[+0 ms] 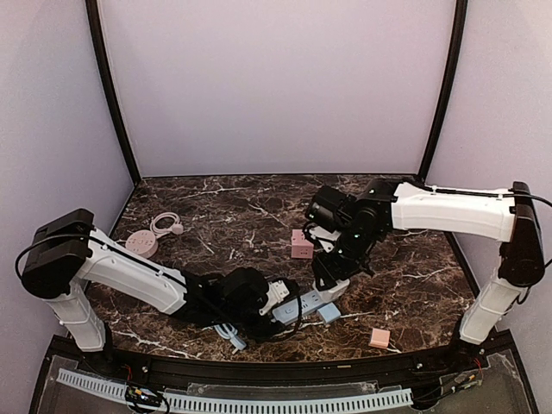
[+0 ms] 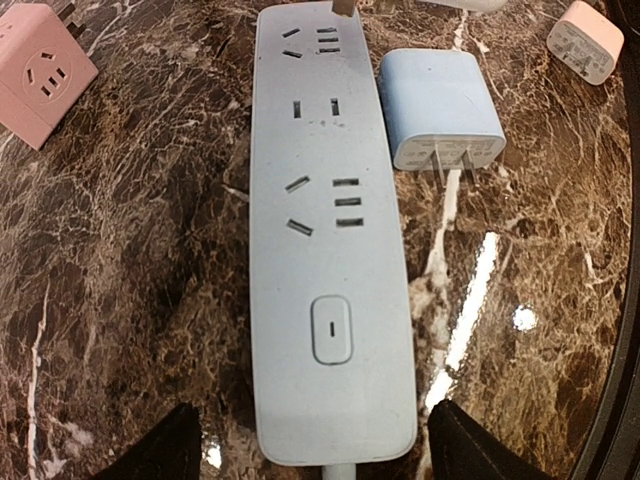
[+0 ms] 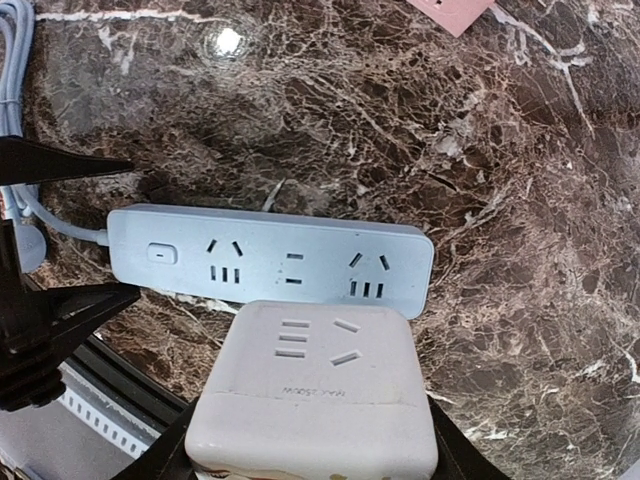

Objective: Insert the plug

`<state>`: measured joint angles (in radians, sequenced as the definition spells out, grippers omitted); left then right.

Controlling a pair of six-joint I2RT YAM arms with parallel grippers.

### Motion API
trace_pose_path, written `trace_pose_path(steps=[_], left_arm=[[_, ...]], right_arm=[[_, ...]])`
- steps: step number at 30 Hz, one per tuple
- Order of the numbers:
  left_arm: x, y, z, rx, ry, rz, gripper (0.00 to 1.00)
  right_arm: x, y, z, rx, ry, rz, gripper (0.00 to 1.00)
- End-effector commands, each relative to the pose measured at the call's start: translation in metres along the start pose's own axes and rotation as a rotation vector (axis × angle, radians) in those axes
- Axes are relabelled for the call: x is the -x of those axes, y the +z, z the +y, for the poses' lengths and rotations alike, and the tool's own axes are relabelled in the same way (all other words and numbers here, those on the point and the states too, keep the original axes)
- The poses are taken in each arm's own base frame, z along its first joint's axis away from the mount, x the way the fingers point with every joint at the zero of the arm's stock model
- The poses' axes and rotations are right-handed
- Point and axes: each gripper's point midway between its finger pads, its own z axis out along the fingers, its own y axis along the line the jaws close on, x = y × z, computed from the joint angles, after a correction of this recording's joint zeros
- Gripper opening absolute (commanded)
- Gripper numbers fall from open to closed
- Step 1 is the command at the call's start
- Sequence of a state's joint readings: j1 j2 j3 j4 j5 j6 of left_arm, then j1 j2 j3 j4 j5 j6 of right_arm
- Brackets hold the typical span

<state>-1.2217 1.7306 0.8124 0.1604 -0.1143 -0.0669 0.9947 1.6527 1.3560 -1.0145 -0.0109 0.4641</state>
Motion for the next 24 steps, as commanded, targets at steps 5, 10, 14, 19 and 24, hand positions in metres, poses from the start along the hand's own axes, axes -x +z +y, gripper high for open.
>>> trace_pose_path(steps=[5, 10, 14, 19, 24], left_arm=[[0.010, -0.007, -0.007, -0.057, 0.007, -0.084, 0.78], [0.013, -0.005, -0.007, -0.060, 0.020, -0.100, 0.78], [0.014, -0.002, -0.007, -0.058, 0.026, -0.099, 0.77], [0.013, 0.002, -0.005, -0.055, 0.026, -0.090, 0.76], [0.011, 0.005, -0.004, -0.057, 0.023, -0.086, 0.75]], right_arm=[[0.009, 0.008, -0.008, -0.088, -0.048, 0.005, 0.00], [0.014, 0.016, -0.013, -0.120, -0.070, 0.009, 0.00], [0.017, 0.019, -0.014, -0.121, -0.077, 0.003, 0.00], [0.017, 0.024, -0.015, -0.116, -0.077, 0.004, 0.00], [0.018, 0.027, -0.016, -0.110, -0.075, 0.002, 0.00]])
